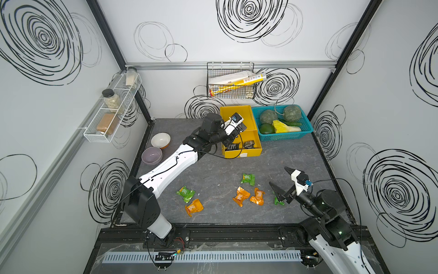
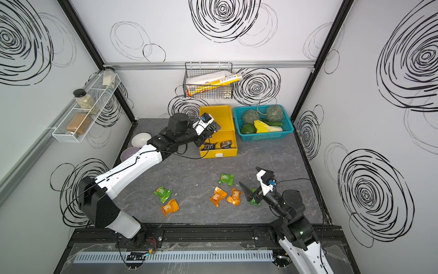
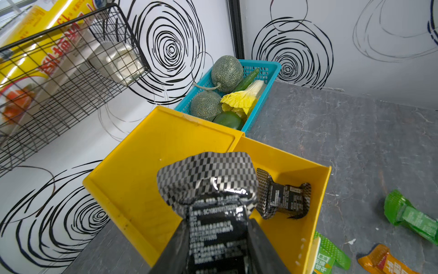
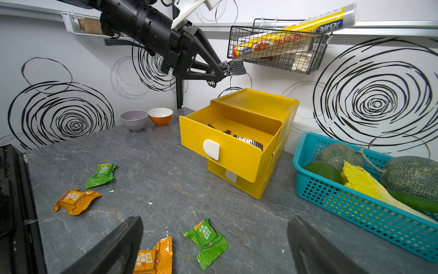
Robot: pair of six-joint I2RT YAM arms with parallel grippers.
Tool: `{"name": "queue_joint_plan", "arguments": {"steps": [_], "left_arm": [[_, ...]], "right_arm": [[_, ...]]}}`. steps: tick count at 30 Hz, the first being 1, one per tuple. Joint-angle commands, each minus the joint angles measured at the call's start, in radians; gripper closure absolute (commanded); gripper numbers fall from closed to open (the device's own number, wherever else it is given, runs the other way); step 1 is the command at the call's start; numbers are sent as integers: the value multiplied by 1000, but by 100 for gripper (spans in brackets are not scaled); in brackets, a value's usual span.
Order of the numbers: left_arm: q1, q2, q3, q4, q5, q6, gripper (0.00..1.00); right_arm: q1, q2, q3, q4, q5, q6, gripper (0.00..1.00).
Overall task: Place the cookies into the drawer by color
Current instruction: Place the cookie in the drawer, then close the drawer in the storage box.
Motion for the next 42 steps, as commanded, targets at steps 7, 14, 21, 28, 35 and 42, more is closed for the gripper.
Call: {"name": "queue_joint_plan", "arguments": {"steps": [7, 14, 21, 28, 35, 42], "left_arm": [[-48, 76, 66, 16, -30, -3, 73], [-48, 92, 95, 24, -87, -32, 24], [-22, 115, 147, 35, -119, -96, 5], [35, 173, 224, 18, -127, -161, 1], [95, 232, 299, -9, -127, -196, 1], [144, 292, 380, -40, -130, -202, 1]], "right_arm": [[0, -20, -7, 24, 18, 3, 0], [0, -28, -7, 24, 20, 3, 0], [0, -34, -7, 22, 22, 5, 0], [0, -31, -7, 24, 29, 7, 0], [0, -17, 1, 22, 60, 23, 0], [0, 52, 19, 43, 54, 49, 3]]}}
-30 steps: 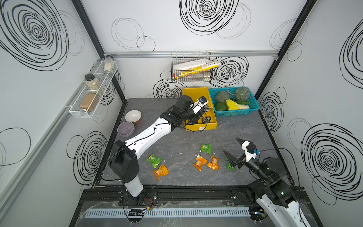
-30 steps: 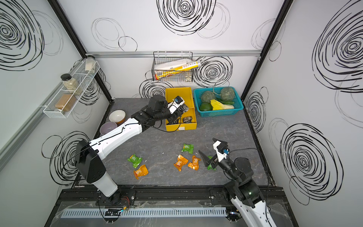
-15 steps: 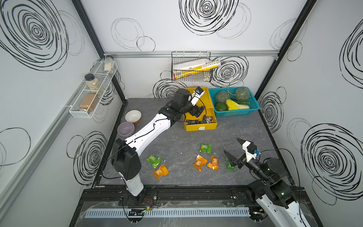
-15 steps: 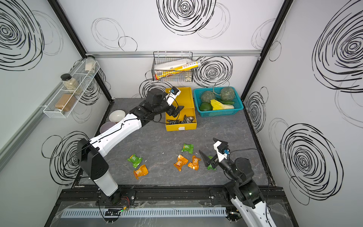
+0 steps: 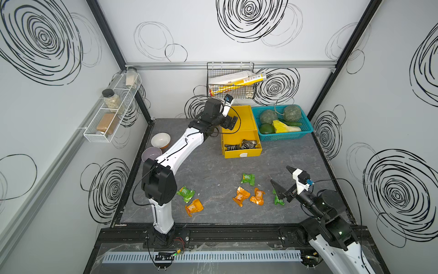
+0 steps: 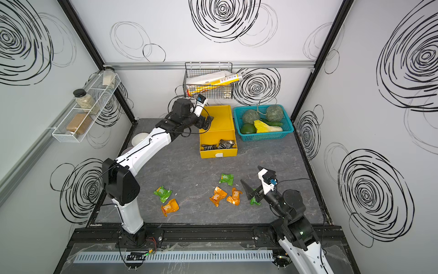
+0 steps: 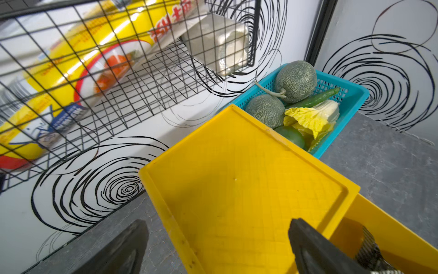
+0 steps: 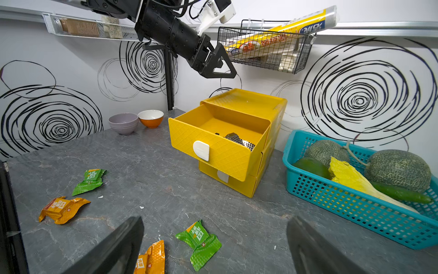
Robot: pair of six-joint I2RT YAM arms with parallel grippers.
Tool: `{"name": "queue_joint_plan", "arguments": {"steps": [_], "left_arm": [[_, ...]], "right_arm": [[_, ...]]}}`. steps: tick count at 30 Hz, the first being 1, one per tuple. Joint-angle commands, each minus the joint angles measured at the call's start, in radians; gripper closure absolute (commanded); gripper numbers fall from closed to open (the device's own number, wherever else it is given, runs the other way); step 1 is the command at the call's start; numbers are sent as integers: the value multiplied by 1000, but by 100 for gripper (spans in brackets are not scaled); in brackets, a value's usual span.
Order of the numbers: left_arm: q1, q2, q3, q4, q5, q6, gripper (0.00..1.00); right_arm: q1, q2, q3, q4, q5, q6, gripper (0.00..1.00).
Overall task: Place the cookies into the drawer by color
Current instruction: Close the drawer in the storage box.
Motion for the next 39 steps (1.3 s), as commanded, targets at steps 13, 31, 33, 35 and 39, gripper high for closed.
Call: {"name": "queue_joint_plan", "arguments": {"steps": [13, 31, 33, 35, 39], "left_arm": [[91, 137, 142, -29, 57, -53, 1], [107, 169, 44, -41, 93, -45, 1], [107, 167, 30, -46, 99, -46, 1], [105, 155, 9, -41, 99, -43, 1], [107, 144, -21, -34, 94, -29, 1]], "right_arm": [[0, 302, 129, 107, -21, 167, 17], [117, 645, 140, 353, 41, 340, 29], [131, 687, 146, 381, 58, 366, 30], [147, 730, 160, 407, 63, 389, 32], [181, 807, 187, 440, 103, 391, 34]]}}
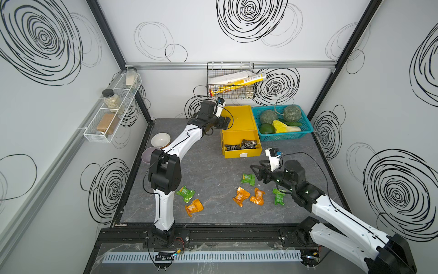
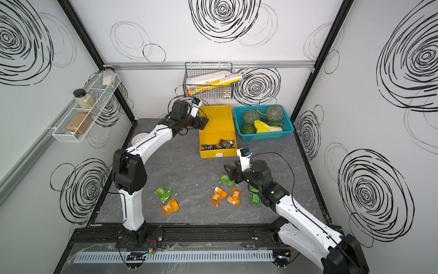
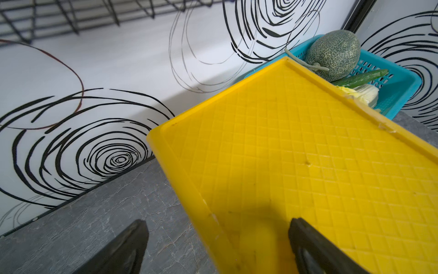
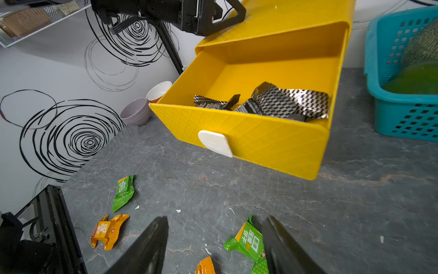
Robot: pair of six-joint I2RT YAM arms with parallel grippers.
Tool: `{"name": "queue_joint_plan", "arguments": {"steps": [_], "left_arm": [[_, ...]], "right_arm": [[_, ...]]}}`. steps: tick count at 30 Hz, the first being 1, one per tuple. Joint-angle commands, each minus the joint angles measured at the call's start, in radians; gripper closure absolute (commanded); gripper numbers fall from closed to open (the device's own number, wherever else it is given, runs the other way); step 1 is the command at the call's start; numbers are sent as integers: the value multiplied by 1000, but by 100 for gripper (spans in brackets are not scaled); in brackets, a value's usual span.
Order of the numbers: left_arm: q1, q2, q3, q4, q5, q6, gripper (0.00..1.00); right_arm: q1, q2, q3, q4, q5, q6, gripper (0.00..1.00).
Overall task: Place the cookies into the drawer by color
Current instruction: Close the drawer in the storage box.
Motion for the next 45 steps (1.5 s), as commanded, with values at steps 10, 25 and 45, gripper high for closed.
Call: {"name": "queue_joint_plan", "arguments": {"steps": [10, 25, 45], "left_arm": [[6, -9, -53, -52, 15, 25, 1], [7, -18, -61, -52, 10, 33, 1], [7, -14, -56, -51, 18, 29, 1]], "right_arm": [[39, 178, 120, 105, 140, 51, 37], [39, 324, 213, 156, 237, 40, 59], [39, 582, 402, 229, 304, -10, 65]]}}
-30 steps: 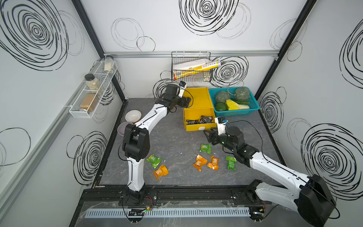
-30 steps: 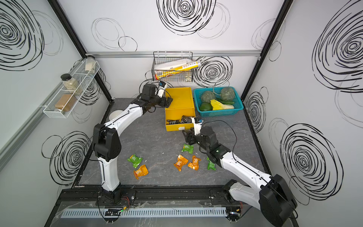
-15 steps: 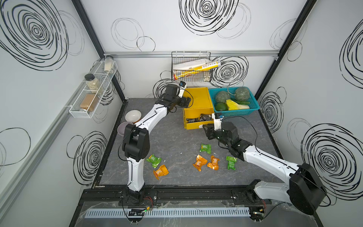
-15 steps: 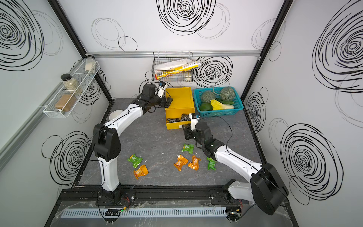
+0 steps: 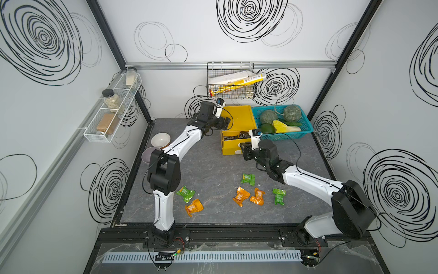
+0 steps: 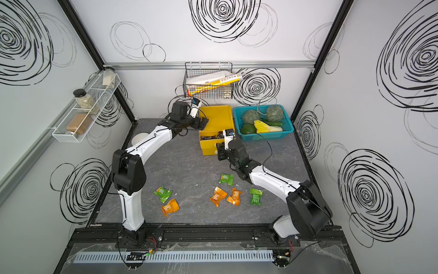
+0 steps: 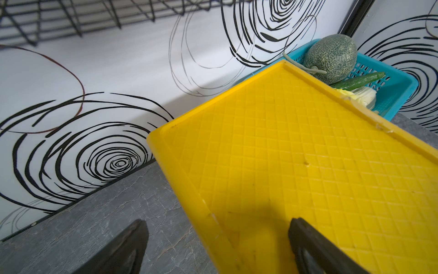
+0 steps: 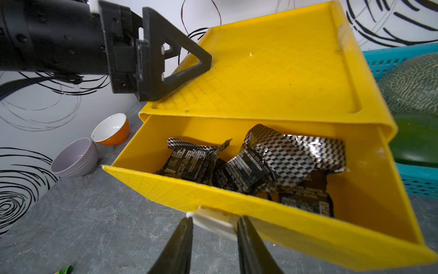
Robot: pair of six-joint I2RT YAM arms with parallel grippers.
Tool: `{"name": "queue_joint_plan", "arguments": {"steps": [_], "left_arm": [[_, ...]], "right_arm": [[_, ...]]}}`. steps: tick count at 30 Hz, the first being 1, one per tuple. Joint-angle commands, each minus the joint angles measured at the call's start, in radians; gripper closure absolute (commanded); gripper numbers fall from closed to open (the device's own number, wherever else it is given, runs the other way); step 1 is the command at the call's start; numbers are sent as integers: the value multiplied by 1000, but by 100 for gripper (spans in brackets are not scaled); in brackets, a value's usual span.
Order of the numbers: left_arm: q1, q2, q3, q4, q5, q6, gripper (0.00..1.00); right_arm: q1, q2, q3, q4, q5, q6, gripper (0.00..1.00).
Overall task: Place the cookies into the drawer by color
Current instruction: Close the drawer in the storage box.
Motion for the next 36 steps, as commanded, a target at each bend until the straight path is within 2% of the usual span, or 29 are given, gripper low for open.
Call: {"name": "queue_joint_plan", "arguments": {"steps": [1, 12, 26, 36], "left_arm": [[2, -3, -25, -89, 7, 26, 1], [1, 1, -19, -90, 12, 22, 1], [1, -3, -22, -87, 12, 19, 1], [1, -14, -22, -87, 21, 13, 1]], "right_arm": [[2, 37, 48, 51, 32, -21, 65], [1, 135, 111, 100, 125, -16, 67], [1, 251, 207, 88, 145, -2, 67], [1, 182, 189, 35, 109, 56, 65]]}}
